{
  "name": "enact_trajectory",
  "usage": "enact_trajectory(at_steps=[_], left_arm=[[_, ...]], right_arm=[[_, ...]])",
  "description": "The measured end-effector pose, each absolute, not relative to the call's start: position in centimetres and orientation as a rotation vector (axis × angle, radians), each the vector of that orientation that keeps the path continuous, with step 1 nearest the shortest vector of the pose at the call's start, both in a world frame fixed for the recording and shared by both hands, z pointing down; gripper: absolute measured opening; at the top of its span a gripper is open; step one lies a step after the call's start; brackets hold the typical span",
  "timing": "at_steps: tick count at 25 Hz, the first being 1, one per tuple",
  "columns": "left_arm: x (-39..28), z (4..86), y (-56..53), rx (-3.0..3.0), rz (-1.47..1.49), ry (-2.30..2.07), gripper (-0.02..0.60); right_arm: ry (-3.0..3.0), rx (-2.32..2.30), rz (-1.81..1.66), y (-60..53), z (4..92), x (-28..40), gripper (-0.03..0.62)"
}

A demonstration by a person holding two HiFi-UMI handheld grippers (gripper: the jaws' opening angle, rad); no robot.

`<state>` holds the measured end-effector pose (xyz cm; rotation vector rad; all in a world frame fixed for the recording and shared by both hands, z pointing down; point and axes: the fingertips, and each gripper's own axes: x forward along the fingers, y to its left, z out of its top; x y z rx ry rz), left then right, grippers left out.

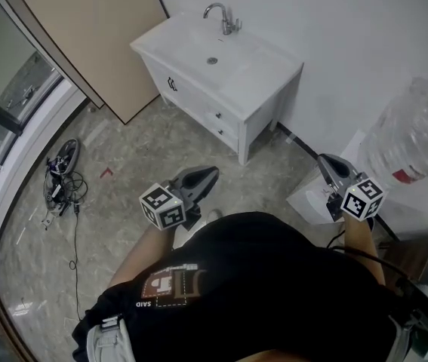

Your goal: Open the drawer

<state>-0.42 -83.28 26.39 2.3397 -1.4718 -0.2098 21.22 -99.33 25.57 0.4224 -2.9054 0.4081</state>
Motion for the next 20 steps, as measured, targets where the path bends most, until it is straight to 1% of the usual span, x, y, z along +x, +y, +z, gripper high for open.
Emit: enact_trajectory(at_steps=[5, 15, 20], left_arm=[[-5.9, 27.4, -86.1, 2.360, -0.259, -1.431, -0.002], [-18.5, 27.2, -93.5, 2.430, -0.262, -1.311, -0.002], [-22.3, 29.6, -95.4, 2.401, -0.277, -1.304, -0.002]], right_arm=[[-2.894, 0.460, 0.382, -101.1, 25.2, 15.7, -0.002], [-2.863, 0.616, 0.359, -105.7, 23.4, 5.1, -0.002], [-2.863, 0.572, 0.340, -107.2, 23.9, 0.2, -0.002]])
